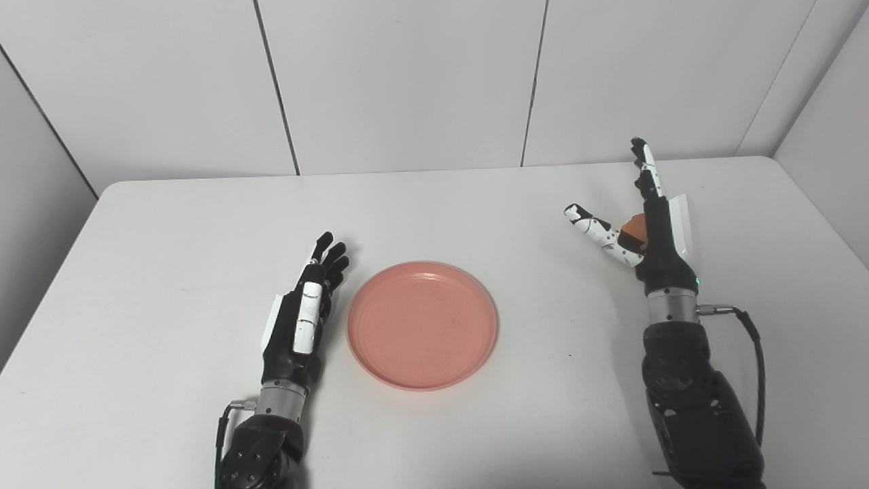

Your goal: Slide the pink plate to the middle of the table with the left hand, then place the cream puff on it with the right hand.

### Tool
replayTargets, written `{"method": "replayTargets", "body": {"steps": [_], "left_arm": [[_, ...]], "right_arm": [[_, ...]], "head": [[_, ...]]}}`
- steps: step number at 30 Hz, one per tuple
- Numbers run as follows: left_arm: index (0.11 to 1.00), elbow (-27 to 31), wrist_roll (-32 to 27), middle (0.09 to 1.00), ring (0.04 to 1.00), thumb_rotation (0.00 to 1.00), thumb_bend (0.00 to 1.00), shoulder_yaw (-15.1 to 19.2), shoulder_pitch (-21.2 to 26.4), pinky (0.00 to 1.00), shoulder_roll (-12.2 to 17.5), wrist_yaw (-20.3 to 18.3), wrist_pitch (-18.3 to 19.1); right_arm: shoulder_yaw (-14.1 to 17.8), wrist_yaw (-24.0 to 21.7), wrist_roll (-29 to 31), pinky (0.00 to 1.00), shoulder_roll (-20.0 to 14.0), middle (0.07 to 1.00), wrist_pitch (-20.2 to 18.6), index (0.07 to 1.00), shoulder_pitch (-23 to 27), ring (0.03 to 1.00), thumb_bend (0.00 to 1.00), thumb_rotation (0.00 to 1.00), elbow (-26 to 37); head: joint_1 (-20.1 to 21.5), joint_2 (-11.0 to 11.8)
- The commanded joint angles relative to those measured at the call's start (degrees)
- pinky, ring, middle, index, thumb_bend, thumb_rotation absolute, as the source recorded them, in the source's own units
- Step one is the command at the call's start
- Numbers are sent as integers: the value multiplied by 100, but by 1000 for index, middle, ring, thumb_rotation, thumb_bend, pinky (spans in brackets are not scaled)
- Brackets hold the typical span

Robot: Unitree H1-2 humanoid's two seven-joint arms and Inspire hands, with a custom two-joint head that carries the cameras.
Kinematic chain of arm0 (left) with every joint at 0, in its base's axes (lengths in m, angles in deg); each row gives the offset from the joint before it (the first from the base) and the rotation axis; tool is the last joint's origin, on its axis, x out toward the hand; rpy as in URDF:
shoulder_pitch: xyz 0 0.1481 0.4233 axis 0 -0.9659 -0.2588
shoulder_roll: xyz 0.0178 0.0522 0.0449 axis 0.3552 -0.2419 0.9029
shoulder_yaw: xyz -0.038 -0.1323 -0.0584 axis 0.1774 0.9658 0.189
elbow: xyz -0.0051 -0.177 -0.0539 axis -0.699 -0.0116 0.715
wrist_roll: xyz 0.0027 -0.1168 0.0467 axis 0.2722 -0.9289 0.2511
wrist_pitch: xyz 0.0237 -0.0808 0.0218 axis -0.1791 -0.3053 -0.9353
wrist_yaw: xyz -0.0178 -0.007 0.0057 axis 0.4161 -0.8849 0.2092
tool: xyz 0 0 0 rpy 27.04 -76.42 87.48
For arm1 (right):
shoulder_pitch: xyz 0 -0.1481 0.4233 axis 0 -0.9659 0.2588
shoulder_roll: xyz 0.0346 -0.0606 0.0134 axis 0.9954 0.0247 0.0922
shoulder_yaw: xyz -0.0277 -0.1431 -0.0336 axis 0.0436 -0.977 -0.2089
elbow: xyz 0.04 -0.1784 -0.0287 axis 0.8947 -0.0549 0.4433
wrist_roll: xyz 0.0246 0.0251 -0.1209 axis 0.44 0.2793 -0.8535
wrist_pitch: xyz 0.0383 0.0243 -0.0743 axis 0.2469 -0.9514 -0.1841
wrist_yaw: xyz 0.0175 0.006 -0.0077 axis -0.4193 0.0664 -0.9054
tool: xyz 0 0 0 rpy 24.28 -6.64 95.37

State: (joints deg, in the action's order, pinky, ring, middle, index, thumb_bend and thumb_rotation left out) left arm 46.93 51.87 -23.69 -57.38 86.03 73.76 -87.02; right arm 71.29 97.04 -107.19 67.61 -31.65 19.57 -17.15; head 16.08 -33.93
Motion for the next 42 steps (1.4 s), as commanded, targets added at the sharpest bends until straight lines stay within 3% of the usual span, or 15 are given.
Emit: {"method": "replayTargets", "body": {"steps": [1, 5, 8, 11, 21, 25, 33, 39, 42], "left_arm": [[947, -141, -23, 951, 947, 983, 722, 13, -200, 979, 127, -84, -58], [953, -156, -37, 956, 953, 995, 707, 4, -203, 984, 151, -119, -77], [959, -192, -64, 961, 959, 1000, 708, 6, -196, 991, 161, -152, -93], [951, -247, -79, 954, 952, 991, 712, -2, -193, 983, 170, -167, -176], [955, -156, -134, 956, 961, 995, 689, -12, -239, 997, 187, -260, -151], [957, -182, -110, 956, 959, 995, 700, -36, -241, 998, 196, -289, -189], [966, -120, -147, 962, 975, 1000, 693, -94, -262, 1000, 241, -384, -143], [976, -121, -190, 966, 973, 1000, 698, -93, -246, 1000, 261, -414, -128], [970, -123, -175, 965, 968, 993, 705, -93, -247, 1000, 252, -385, -136]], "right_arm": [[0, 161, -200, 852, -162, 938, -132, 938, 262, 920, 701, 490, 139], [48, 387, -301, 823, -309, 931, -92, 932, 373, 908, 705, 396, -266], [89, 421, -397, 810, -402, 935, -473, 935, 411, 910, 718, 354, -412], [117, 521, -399, 786, -529, 925, -576, 928, 470, 897, 721, 287, -661], [54, 542, -355, 779, -742, 908, -877, 917, 575, 887, 723, 191, -1098], [51, 529, -237, 773, -763, 903, -806, 905, 603, 877, 704, 127, -1278], [28, 443, 40, 724, -710, 893, -885, 887, 641, 843, 684, 101, -1446], [59, 516, 241, 570, -628, 783, -735, 795, 621, 708, 650, 8, -1439], [56, 547, 322, 417, -600, 670, -741, 729, 593, 552, 595, 0, -1384]], "head": [[24, 12], [59, 24], [55, 35], [55, 35], [25, 24], [28, 4], [48, -9], [42, -4], [36, -5]]}}
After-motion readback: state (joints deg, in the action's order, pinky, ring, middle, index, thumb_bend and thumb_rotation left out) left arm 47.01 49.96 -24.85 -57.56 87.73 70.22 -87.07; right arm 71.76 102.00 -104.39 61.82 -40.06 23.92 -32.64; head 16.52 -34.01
